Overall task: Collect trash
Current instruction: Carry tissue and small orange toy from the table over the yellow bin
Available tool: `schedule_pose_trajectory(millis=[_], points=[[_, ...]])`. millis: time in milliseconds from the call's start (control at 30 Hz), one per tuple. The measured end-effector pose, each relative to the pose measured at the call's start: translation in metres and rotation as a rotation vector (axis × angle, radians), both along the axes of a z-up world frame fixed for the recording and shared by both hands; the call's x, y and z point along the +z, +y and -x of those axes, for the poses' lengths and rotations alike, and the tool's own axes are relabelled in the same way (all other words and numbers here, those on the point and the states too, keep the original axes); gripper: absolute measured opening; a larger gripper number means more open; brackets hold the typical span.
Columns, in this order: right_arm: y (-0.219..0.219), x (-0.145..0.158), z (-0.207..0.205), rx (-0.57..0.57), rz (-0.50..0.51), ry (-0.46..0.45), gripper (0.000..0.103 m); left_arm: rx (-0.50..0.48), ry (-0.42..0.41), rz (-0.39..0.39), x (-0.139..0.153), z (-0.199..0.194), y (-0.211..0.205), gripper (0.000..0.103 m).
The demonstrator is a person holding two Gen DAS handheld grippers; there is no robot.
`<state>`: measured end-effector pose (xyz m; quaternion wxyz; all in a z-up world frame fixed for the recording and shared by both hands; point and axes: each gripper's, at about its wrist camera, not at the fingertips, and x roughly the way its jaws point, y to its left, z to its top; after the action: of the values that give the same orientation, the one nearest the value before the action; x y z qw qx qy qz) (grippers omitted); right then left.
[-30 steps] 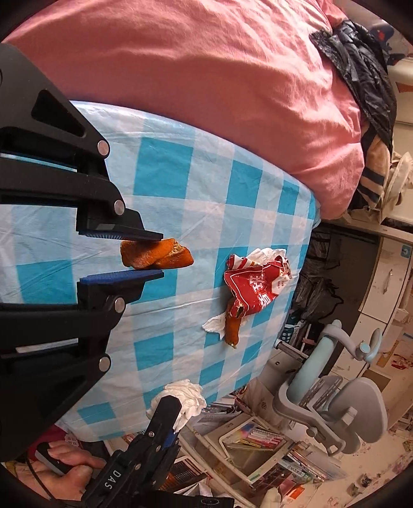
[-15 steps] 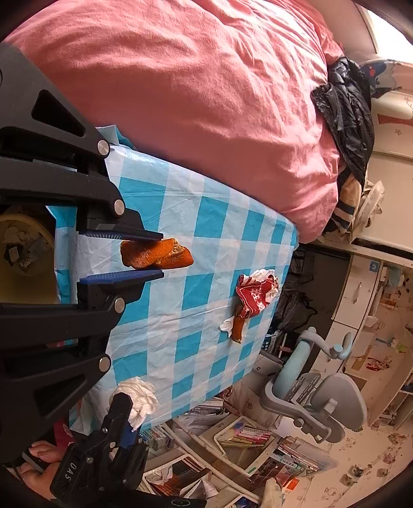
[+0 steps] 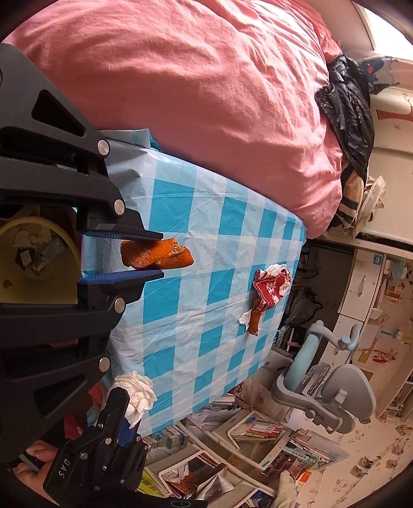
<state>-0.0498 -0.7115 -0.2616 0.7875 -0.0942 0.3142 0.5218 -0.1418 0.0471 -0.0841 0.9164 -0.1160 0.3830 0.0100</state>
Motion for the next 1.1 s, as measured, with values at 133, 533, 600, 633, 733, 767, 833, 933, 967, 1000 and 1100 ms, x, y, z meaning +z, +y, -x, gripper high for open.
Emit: schedule_pose_trajectory(millis=[133,533,600,633,733,767,833,933,967,1000,1100], points=[[-0.005,-0.002,0.005,-0.010,-0.009,0.008,0.023,-0.010,0.000,-0.005,-0.002,0.008,-0.003,0.017],[-0.009,-0.011,0.019,-0.005,-0.015,0.031,0.023,-0.038,0.022,-0.037,-0.013,0.021,-0.016,0.017],[-0.009,-0.013,0.020,0.000,-0.010,0.033,0.023,-0.043,0.027,-0.044,-0.015,0.022,-0.017,0.017],[-0.008,-0.013,0.021,0.002,-0.008,0.034,0.023,-0.044,0.031,-0.047,-0.016,0.022,-0.018,0.017],[-0.008,-0.015,0.022,0.006,-0.004,0.035,0.023,-0.049,0.039,-0.054,-0.019,0.022,-0.020,0.017],[-0.008,-0.015,0.023,0.007,-0.004,0.035,0.023,-0.049,0.041,-0.056,-0.019,0.022,-0.021,0.017],[-0.008,-0.015,0.023,0.008,-0.004,0.036,0.023,-0.052,0.046,-0.058,-0.020,0.022,-0.021,0.017],[-0.008,-0.016,0.025,0.012,0.001,0.038,0.023,-0.056,0.055,-0.065,-0.023,0.022,-0.023,0.017],[-0.007,-0.017,0.025,0.014,0.003,0.038,0.024,-0.057,0.059,-0.066,-0.024,0.022,-0.024,0.017],[-0.006,-0.018,0.026,0.017,0.005,0.039,0.024,-0.059,0.064,-0.066,-0.025,0.022,-0.024,0.017],[-0.004,-0.019,0.027,0.025,0.013,0.042,0.024,-0.062,0.084,-0.063,-0.029,0.021,-0.025,0.017]])
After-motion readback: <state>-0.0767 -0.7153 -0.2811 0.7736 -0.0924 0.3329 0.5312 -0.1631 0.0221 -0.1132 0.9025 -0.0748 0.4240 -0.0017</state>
